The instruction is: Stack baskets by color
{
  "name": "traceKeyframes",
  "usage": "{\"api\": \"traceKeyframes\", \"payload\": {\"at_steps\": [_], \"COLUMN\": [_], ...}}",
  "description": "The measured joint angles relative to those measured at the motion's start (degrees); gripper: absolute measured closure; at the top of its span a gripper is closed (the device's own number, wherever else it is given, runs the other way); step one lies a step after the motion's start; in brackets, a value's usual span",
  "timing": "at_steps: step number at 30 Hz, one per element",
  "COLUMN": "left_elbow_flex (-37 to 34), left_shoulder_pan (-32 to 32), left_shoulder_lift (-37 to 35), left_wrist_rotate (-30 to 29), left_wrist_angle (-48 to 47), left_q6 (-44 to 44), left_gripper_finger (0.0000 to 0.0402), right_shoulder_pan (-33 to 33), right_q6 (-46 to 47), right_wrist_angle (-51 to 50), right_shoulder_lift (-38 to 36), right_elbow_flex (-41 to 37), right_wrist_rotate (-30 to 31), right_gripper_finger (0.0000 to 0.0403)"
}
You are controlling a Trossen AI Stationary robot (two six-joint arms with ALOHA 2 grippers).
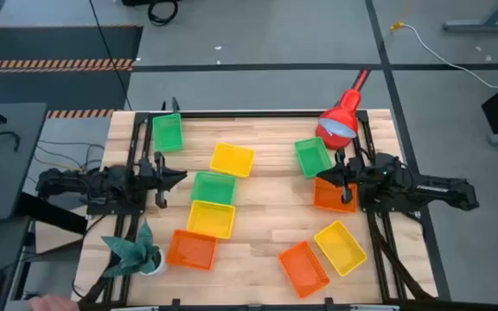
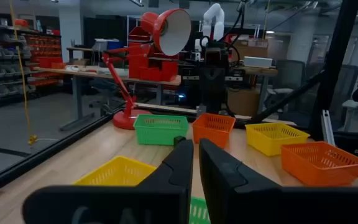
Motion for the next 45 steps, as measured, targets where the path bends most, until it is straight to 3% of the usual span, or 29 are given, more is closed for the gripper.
{"api": "traceKeyframes", "payload": {"at_steps": [45], "left_elbow_flex": [0.01], "left_shoulder_pan": [0.02], "left_shoulder_lift": [0.01], "left_wrist_rotate": [-0.02], "left_wrist_angle": [0.00], "left_q6": [0.04], "left_gripper_finger": [0.0363], "right_shoulder_pan": [0.00], "right_q6": [0.00], "right_wrist_angle": [0.00], "right_shoulder_lift": [0.02], "right_elbow_flex": [0.00], "right_wrist_rotate": [0.00], "right_gripper_finger": [0.0394]}}
